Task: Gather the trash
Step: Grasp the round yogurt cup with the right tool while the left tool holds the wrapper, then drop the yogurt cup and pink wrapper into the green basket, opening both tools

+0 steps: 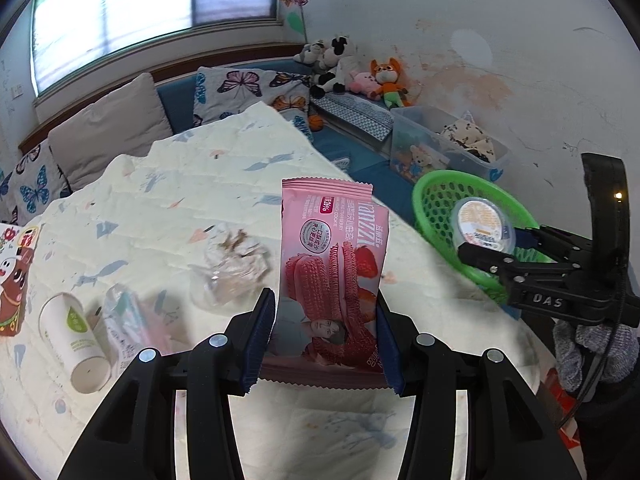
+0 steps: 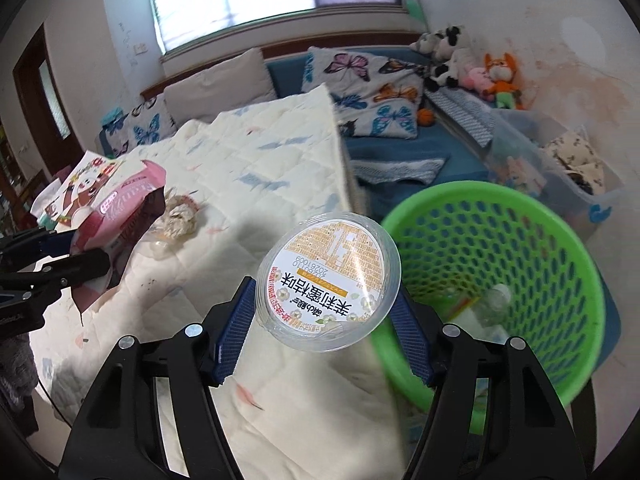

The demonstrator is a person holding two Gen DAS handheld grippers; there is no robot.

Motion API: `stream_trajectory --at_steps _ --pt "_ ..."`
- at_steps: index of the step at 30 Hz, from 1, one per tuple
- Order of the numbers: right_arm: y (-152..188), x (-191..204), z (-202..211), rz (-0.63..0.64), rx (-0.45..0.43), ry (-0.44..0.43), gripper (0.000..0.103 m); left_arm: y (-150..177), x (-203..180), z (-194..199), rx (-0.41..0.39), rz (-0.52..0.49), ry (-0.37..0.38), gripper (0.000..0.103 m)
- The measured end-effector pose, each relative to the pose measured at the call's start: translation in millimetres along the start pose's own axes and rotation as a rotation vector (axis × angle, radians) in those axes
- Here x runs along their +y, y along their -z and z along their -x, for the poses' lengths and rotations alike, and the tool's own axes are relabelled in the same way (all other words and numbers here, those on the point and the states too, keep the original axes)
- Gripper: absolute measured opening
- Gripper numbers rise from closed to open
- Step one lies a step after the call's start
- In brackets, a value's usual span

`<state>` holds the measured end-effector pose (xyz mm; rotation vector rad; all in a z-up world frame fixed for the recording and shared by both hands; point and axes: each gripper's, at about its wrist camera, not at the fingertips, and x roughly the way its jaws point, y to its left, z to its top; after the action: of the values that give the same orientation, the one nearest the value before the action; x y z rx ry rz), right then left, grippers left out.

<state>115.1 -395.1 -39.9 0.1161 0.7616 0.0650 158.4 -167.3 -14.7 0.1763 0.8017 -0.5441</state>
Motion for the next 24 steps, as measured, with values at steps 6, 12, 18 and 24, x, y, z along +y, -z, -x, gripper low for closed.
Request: stream_trajectory --at_steps 6,12,18,24 --pt "4 -32 15 -0.047 -0.013 0.055 0.067 -10 -22 -6 0.003 -0.03 0.022 0.046" --pt "9 -63 22 -0.101 -0.013 0.1 0.067 -24 -43 -13 0.005 -0.063 0.04 0.046" --pt "15 -91 20 -0.144 0.004 0.138 0.067 -35 -64 -20 0.007 -0.102 0.047 0.046" --pt "19 -111 15 -0.185 0.022 0.149 0.068 -48 -77 -30 0.014 -0.123 0.056 0.046"
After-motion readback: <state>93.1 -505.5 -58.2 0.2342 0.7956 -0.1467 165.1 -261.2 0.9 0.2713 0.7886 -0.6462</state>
